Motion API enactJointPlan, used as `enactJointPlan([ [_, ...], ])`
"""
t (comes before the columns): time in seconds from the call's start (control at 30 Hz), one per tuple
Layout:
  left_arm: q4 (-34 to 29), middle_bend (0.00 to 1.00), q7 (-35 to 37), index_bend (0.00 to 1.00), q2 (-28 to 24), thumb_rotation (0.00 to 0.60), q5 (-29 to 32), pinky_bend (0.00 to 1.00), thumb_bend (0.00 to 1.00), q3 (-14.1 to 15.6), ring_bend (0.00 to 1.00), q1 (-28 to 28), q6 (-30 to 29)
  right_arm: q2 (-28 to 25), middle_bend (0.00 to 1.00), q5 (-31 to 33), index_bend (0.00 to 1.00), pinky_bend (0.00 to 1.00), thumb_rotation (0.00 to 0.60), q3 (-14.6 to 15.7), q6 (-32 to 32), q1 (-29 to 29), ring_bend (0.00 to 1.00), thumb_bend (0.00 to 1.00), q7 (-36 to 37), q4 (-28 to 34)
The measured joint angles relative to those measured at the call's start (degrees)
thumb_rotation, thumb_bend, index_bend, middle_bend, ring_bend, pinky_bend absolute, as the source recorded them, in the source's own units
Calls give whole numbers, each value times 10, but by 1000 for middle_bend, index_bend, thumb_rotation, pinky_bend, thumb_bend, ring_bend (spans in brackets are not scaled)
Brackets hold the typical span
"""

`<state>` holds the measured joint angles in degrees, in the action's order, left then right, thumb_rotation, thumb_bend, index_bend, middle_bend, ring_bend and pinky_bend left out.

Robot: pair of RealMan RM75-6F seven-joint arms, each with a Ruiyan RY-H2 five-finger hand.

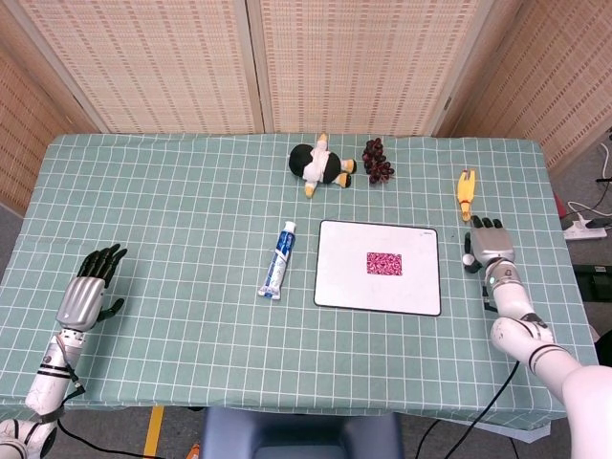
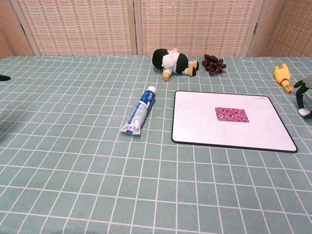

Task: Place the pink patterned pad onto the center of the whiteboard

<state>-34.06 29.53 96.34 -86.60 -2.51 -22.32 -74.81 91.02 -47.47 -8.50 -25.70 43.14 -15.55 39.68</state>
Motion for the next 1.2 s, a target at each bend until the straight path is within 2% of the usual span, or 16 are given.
enactJointPlan([
  [0.27,1,0,2,0,0,600,0,0,237,0,0,-1,2,-27,1,-19,545,0,600,-8,-23,-2,0,256,14,67],
  [0.6,-2,0,2,0,-2,600,0,0,237,0,0,1,-3,-91,12,-54,545,0,600,-20,-82,12,0,261,2,271],
  [0.77,-3,0,8,0,-5,600,4,0,237,-4,0,4,-4,-90,12,-41,545,0,600,-18,-94,32,0,266,-30,291],
  [0.9,-2,0,13,0,-7,600,6,0,236,-6,0,5,-5,-75,12,7,545,0,600,-10,-101,55,0,268,-75,296],
  [1.2,-4,0,16,0,-9,600,8,0,237,-7,0,4,-3,-42,12,73,545,0,600,13,-107,89,0,271,-118,275],
])
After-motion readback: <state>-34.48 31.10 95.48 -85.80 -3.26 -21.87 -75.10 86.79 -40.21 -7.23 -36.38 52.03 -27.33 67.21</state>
